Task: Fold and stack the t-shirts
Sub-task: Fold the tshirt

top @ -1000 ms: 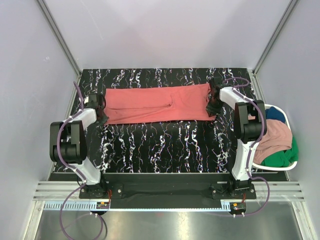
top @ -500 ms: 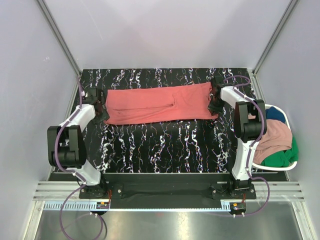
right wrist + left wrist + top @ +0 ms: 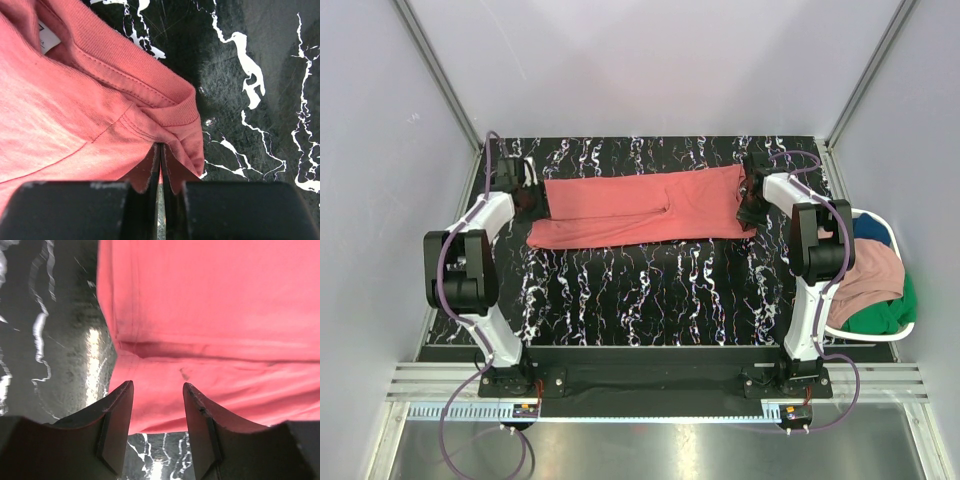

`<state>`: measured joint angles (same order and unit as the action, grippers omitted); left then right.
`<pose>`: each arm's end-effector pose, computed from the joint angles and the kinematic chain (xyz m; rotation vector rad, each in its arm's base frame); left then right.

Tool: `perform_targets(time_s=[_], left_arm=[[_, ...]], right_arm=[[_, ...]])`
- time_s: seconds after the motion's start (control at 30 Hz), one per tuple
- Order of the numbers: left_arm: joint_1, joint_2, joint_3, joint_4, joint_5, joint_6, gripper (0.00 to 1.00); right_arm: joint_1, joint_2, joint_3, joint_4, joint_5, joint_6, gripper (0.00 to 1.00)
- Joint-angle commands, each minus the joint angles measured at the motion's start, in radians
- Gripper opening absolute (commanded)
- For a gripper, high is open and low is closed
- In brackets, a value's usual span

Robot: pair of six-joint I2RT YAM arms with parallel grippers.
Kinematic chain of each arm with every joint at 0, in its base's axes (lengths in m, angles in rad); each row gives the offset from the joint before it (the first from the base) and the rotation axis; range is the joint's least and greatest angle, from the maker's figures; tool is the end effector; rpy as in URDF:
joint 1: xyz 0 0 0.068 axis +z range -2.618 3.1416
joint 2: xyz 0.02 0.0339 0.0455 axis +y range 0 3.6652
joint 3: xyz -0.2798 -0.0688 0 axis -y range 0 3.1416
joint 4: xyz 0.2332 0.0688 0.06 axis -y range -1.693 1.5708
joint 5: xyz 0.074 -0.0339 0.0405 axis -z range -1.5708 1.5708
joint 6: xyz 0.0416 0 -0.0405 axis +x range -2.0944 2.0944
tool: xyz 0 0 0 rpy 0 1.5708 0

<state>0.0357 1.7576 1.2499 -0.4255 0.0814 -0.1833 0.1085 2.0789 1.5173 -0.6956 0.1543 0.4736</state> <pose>0.3735 0.0100 0.2347 -0.2405 2.4955 -0.1628 0.4192 0.0392 0.1751 0.5413 2.7439 -0.0802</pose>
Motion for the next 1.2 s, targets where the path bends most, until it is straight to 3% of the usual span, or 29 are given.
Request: perform_targets(time_s=[0.0, 0.4, 0.73, 0.77, 0.87, 0.9, 0.93, 1.03, 1.17], left_arm=[[0.023, -0.013, -0.013, 0.047, 0.05, 0.07, 0.49], [0.033, 0.031, 0.002, 0.024, 0.018, 0.142, 0.52], [0.033, 0.092, 0.034, 0.031, 0.031, 0.173, 0.47], [0.033, 0.094, 0.037, 0.034, 0.029, 0.174, 0.45], [0.033, 0.097, 0.046, 0.05, 0.017, 0.163, 0.25], [0.035, 0.097, 0.049, 0.053, 0.011, 0.156, 0.09], [0.035, 0.097, 0.055, 0.056, -0.002, 0.145, 0.02], [0.05, 0.117, 0.094, 0.041, -0.043, 0.104, 0.0], [0.081, 0.158, 0.132, 0.001, -0.066, 0.061, 0.0]], right_arm=[[-0.01, 0.0, 0.0, 0.018, -0.01, -0.026, 0.08], [-0.02, -0.011, 0.0, 0.027, -0.016, -0.029, 0.09], [-0.021, -0.008, 0.007, 0.024, -0.006, -0.033, 0.09], [-0.021, -0.005, 0.01, 0.021, -0.002, -0.035, 0.09], [-0.021, -0.006, 0.006, 0.024, 0.011, -0.035, 0.08], [-0.021, -0.006, 0.004, 0.025, 0.019, -0.036, 0.07], [-0.023, -0.005, 0.003, 0.024, 0.024, -0.035, 0.06], [-0.026, 0.01, 0.004, 0.012, 0.06, -0.03, 0.0], [-0.032, 0.017, -0.008, 0.01, 0.102, -0.027, 0.0]])
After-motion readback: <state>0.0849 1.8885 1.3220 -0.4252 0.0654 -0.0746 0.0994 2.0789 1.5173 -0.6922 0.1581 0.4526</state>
